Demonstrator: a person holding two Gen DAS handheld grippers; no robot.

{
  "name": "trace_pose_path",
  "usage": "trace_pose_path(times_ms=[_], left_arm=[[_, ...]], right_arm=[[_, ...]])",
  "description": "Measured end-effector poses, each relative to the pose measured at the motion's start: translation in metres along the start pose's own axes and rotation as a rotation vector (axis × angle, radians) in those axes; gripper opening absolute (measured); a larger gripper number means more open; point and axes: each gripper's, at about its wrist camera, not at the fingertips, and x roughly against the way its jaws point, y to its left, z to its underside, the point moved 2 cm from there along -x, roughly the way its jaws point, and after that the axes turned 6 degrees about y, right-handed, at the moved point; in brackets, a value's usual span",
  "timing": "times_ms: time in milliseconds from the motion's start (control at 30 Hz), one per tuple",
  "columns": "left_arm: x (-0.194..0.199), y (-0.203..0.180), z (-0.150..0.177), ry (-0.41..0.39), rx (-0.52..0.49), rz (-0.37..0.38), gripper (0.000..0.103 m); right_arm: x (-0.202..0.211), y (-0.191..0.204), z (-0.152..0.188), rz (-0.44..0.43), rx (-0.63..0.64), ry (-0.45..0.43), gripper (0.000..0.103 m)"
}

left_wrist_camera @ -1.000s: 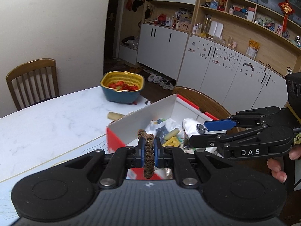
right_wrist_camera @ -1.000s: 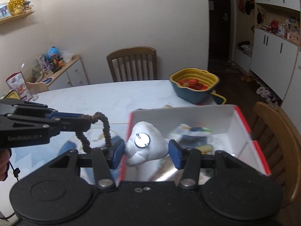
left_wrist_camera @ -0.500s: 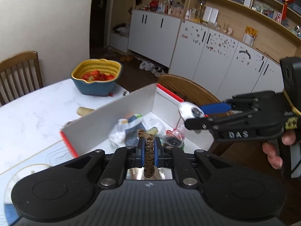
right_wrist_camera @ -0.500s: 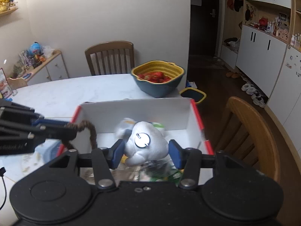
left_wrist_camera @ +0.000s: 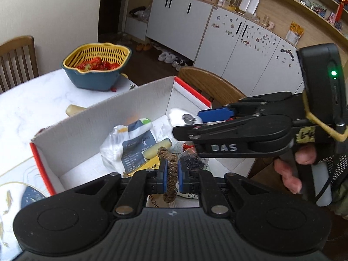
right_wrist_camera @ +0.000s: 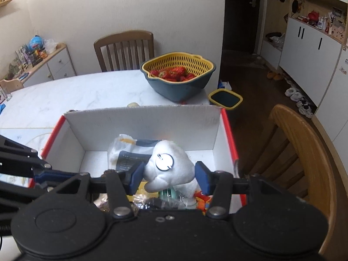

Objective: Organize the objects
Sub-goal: 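Carry the bracelet and white figure with both tools over the shoebox, then lower both items into the shoebox and open both tools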

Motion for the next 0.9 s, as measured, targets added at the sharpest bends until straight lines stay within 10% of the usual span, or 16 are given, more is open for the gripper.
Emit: trace_pose_path(times_ms=[900], left_arm=[[-0.061, 0.023, 0.002, 0.129, 0.04, -0.089, 0.009]], right_arm=[[-0.054, 0.004, -0.013, -0.016, 0.058, 0.115, 0.056]])
